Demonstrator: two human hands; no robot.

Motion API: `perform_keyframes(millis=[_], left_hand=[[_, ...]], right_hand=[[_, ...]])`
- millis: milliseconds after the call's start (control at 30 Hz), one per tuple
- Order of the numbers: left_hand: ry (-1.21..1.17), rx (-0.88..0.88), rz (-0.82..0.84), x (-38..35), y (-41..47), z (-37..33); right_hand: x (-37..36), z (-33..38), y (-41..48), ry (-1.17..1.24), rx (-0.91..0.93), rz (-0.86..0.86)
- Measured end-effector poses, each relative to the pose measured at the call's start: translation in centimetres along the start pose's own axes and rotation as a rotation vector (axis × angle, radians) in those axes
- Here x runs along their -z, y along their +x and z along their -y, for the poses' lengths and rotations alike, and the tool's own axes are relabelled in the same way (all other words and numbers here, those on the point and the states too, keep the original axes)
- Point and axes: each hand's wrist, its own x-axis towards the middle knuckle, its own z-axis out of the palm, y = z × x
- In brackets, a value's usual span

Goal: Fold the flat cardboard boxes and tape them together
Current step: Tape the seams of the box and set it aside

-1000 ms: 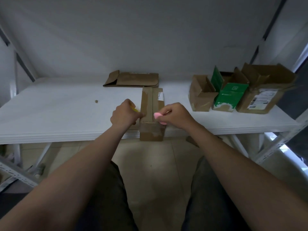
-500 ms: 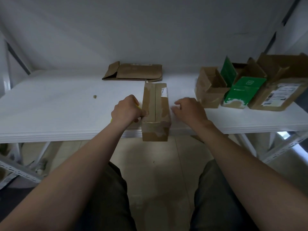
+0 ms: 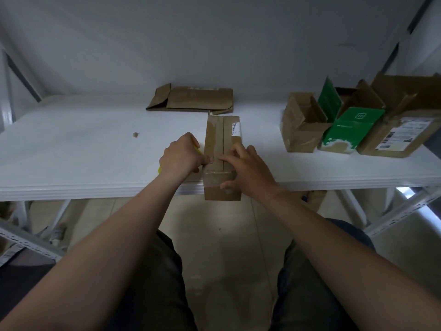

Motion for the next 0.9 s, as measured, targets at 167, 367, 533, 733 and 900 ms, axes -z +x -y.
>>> perform_keyframes(millis=[167,367,533,733,900], left_hand=[[-0.017,-0.002,-0.002,0.0,-0.3,0.1],[-0.032,0.021,-0.006,0.2,-0.3,0.1],[-0.247,0.067,0.023,2.1,-0.5,0.4],[-0.873,0.045,0.190,6.3,-3.5,-0.5],[-0.978,-0.002,0.256,7.6,-6.5,-2.0]], right_hand=[[0.5,-1.2,-0.4,0.083,0.046,0.036],[0.4,-1.5,-0.5,0.205,0.021,-0.005],[1.3,-0.6,0.3,0.204,-0.046,0.016],[4.0,1.1,0.2,0.186,-0.127,-0.028],[7.9,5.5,-0.4,0.741,-0.225,-0.066]])
